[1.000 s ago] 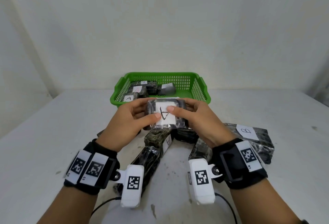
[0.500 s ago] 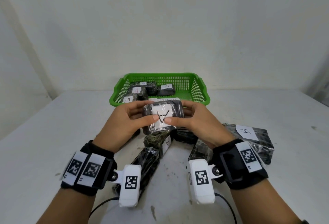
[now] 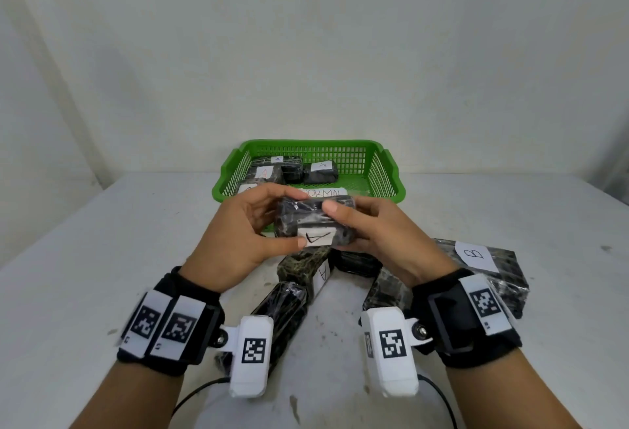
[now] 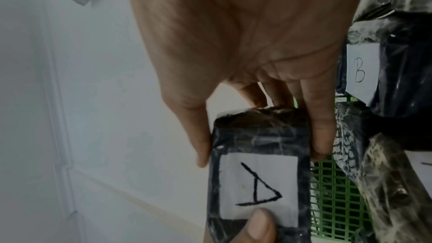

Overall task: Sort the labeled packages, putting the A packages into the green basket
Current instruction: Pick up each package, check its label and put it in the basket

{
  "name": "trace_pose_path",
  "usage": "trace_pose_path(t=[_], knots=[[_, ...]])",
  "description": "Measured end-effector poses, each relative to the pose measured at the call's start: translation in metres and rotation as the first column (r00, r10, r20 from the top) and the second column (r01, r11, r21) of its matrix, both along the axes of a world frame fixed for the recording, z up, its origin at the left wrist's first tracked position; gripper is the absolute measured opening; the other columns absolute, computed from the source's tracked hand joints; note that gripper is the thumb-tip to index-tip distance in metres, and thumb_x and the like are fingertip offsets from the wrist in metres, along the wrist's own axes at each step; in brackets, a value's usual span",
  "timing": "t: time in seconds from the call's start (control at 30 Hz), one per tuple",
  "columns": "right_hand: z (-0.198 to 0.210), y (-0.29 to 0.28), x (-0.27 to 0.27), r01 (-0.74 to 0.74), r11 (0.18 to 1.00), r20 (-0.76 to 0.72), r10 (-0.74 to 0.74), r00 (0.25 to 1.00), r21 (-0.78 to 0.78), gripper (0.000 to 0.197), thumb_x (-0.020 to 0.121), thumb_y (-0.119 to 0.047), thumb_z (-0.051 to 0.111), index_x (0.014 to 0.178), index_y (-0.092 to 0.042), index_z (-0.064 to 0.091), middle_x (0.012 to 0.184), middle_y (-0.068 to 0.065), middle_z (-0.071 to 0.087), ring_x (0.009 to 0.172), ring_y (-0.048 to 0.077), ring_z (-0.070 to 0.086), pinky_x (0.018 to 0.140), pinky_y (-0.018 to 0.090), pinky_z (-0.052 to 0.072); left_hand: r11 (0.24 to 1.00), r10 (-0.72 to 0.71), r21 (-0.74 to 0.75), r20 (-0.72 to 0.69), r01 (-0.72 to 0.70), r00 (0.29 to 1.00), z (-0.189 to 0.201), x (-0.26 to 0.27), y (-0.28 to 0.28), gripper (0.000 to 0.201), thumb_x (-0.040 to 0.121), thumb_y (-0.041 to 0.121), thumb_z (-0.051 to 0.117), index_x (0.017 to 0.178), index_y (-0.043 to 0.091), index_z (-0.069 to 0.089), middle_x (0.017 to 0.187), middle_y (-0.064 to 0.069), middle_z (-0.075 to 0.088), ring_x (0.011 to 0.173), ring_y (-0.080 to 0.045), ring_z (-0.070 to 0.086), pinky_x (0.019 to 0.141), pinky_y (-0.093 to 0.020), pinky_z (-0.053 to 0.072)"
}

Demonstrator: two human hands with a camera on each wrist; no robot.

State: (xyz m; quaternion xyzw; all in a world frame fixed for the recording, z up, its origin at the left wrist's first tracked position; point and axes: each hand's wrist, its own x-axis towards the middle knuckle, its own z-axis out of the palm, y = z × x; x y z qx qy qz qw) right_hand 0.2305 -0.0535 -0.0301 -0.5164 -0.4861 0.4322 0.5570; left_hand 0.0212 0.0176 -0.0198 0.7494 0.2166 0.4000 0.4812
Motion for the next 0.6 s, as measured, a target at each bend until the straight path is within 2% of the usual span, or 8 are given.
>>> trace_pose_path(t=[0.1, 0.17, 0.2, 0.3, 0.4, 0.47, 0.53, 0.6], knots=[[-0.0020, 0.0008, 0.0003, 0.055, 0.998, 0.006, -0.055, 0.998, 0.034, 0.038, 0.080, -0.027, 0.088, 0.115, -0.015, 0.078, 0.109, 0.006, 0.081, 0.105, 0.023, 0.077, 0.101, 0.044, 0.057, 1.000, -0.015, -0.023, -0.073, 0.014, 0.997, 0.0015, 0.0009, -0.0020, 0.066, 0.069, 0.009, 0.085, 0.130, 0.021, 0.060, 0.127, 0.006, 0.067, 0.118, -0.008, 0.064, 0.096, -0.026, 0.053], [-0.0031, -0.0002, 0.0011, 0.069, 0.996, 0.024, -0.070, 0.997, 0.055, 0.040, 0.080, -0.021, 0.089, 0.118, -0.019, 0.077, 0.112, 0.003, 0.081, 0.109, 0.021, 0.076, 0.106, 0.046, 0.055, 0.996, 0.004, -0.091, -0.099, -0.013, 0.995, 0.0029, 0.0025, -0.0039, 0.062, 0.075, 0.026, 0.078, 0.133, 0.027, 0.058, 0.127, 0.009, 0.067, 0.114, -0.004, 0.065, 0.091, -0.021, 0.053], [-0.0033, -0.0003, 0.0014, 0.066, 0.996, 0.040, -0.069, 0.997, 0.059, 0.042, 0.078, -0.021, 0.090, 0.119, -0.020, 0.077, 0.113, 0.003, 0.080, 0.111, 0.020, 0.075, 0.108, 0.046, 0.054, 0.992, 0.021, -0.123, -0.094, -0.033, 0.995, 0.0029, 0.0035, -0.0041, 0.054, 0.079, 0.028, 0.075, 0.130, 0.024, 0.061, 0.122, 0.005, 0.070, 0.108, -0.006, 0.069, 0.086, -0.019, 0.054], [-0.0016, -0.0003, 0.0005, 0.033, 0.998, 0.043, -0.035, 0.998, 0.054, 0.051, 0.072, -0.025, 0.094, 0.119, -0.021, 0.076, 0.114, 0.003, 0.080, 0.111, 0.020, 0.075, 0.109, 0.046, 0.053, 0.984, 0.059, -0.164, -0.074, -0.070, 0.996, 0.0020, 0.0048, -0.0039, 0.038, 0.084, 0.015, 0.074, 0.121, 0.014, 0.068, 0.108, -0.001, 0.077, 0.097, -0.012, 0.074, 0.076, -0.014, 0.054], [0.0009, -0.0020, -0.0014, 0.045, 0.997, 0.034, -0.047, 0.998, 0.066, 0.055, 0.065, -0.029, 0.092, 0.117, -0.018, 0.076, 0.109, 0.004, 0.081, 0.104, 0.021, 0.077, 0.104, 0.045, 0.057, 0.983, 0.021, -0.182, -0.079, -0.035, 0.997, 0.0015, 0.0044, -0.0027, 0.046, 0.079, 0.013, 0.077, 0.124, 0.013, 0.066, 0.113, 0.000, 0.075, 0.104, -0.012, 0.072, 0.082, -0.016, 0.055], [0.0020, -0.0035, -0.0022, 0.054, 0.996, 0.062, -0.059, 0.996, 0.075, 0.050, 0.069, -0.027, 0.090, 0.116, -0.018, 0.076, 0.108, 0.002, 0.081, 0.102, 0.018, 0.078, 0.101, 0.041, 0.059, 0.980, 0.003, -0.196, -0.087, -0.020, 0.996, 0.0010, 0.0039, -0.0022, 0.047, 0.080, 0.009, 0.076, 0.126, 0.012, 0.065, 0.115, -0.001, 0.074, 0.106, -0.011, 0.071, 0.082, -0.015, 0.055], [0.0010, -0.0033, -0.0017, 0.038, 0.997, 0.087, -0.043, 0.995, 0.060, 0.050, 0.073, -0.026, 0.092, 0.120, -0.022, 0.075, 0.111, -0.002, 0.081, 0.106, 0.015, 0.076, 0.103, 0.038, 0.057, 0.978, 0.016, -0.206, -0.076, -0.031, 0.997, 0.0006, 0.0031, -0.0012, 0.046, 0.079, 0.006, 0.076, 0.124, 0.010, 0.066, 0.112, -0.001, 0.076, 0.103, -0.012, 0.072, 0.080, -0.015, 0.055], [-0.0020, -0.0009, 0.0018, 0.010, 0.999, 0.086, -0.013, 0.996, 0.037, 0.060, 0.069, -0.032, 0.096, 0.124, -0.024, 0.072, 0.117, -0.002, 0.079, 0.112, 0.015, 0.074, 0.104, 0.038, 0.055, 0.977, 0.044, -0.206, -0.043, -0.052, 0.998, 0.0002, 0.0022, 0.0001, 0.045, 0.078, 0.008, 0.077, 0.122, 0.010, 0.067, 0.107, -0.002, 0.077, 0.099, -0.013, 0.073, 0.077, -0.014, 0.055]])
